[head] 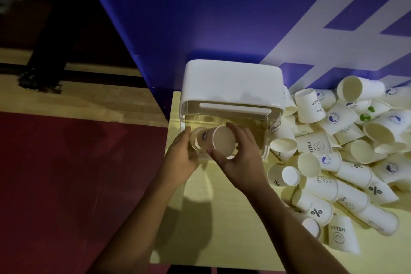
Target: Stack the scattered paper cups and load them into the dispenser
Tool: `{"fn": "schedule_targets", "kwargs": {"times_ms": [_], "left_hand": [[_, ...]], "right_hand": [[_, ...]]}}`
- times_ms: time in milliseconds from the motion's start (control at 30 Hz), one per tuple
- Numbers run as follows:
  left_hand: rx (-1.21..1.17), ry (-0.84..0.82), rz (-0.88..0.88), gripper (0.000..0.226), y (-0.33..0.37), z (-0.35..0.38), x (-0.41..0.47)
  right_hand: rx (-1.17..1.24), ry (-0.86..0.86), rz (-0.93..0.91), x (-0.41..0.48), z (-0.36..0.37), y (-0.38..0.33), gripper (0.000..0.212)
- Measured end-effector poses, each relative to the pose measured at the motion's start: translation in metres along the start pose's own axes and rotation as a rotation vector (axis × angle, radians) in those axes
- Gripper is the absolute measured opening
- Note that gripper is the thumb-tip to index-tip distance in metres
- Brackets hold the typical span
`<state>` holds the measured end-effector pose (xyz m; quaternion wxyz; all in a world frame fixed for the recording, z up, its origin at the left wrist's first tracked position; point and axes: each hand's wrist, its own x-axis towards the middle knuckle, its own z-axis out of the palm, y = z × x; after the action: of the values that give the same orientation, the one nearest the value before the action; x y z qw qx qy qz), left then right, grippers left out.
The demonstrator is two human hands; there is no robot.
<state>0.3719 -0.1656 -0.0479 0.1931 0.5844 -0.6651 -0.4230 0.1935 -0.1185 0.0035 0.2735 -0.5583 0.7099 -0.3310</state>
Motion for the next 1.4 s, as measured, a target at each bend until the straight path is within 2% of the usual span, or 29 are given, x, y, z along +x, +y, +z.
{"fn": "schedule_targets", "kwargs": {"times_ms": [167,300,400,500,667,800,1000,1133,1267,1400], "left_hand": [[-0.219,0.103,-0.15,0.047,0.004,-0.01,-0.009],[-0.231,0.154,-0.164,0.039,0.009,-0.008,0.002],[-0.154,0.161,-0.123,0.035,0.01,-0.003,0.01],[-0.072,0.14,-0.044,0.033,0.006,0.0,0.015],[0.103,0.092,0.006,0.039,-0.002,0.005,0.023],[0.151,0.066,-0.005,0.04,-0.002,0.006,0.024],[0.175,0.05,0.007,0.039,-0.001,0.006,0.028],[0.134,0.088,0.044,0.039,0.007,0.002,0.017],[0.102,0.169,0.079,0.04,0.034,0.003,-0.009],[0.0,0.057,0.223,0.037,0.094,0.025,-0.038]], "right_hand": [[-0.134,-0.04,-0.079,0.012,0.026,0.004,0.076],[-0.274,-0.103,-0.081,0.024,0.045,0.009,0.077],[-0.365,-0.201,-0.094,0.032,0.057,0.017,0.089],[-0.366,-0.268,-0.031,0.032,0.058,0.027,0.098],[-0.353,-0.292,0.062,0.026,0.05,0.047,0.084],[-0.335,-0.332,0.071,0.028,0.053,0.048,0.083],[-0.328,-0.333,0.076,0.028,0.054,0.048,0.087],[-0.243,-0.265,0.103,0.016,0.038,0.042,0.093],[-0.182,-0.174,0.101,-0.011,-0.005,0.039,0.086],[-0.101,-0.02,0.185,-0.042,-0.069,0.046,0.067]]}}
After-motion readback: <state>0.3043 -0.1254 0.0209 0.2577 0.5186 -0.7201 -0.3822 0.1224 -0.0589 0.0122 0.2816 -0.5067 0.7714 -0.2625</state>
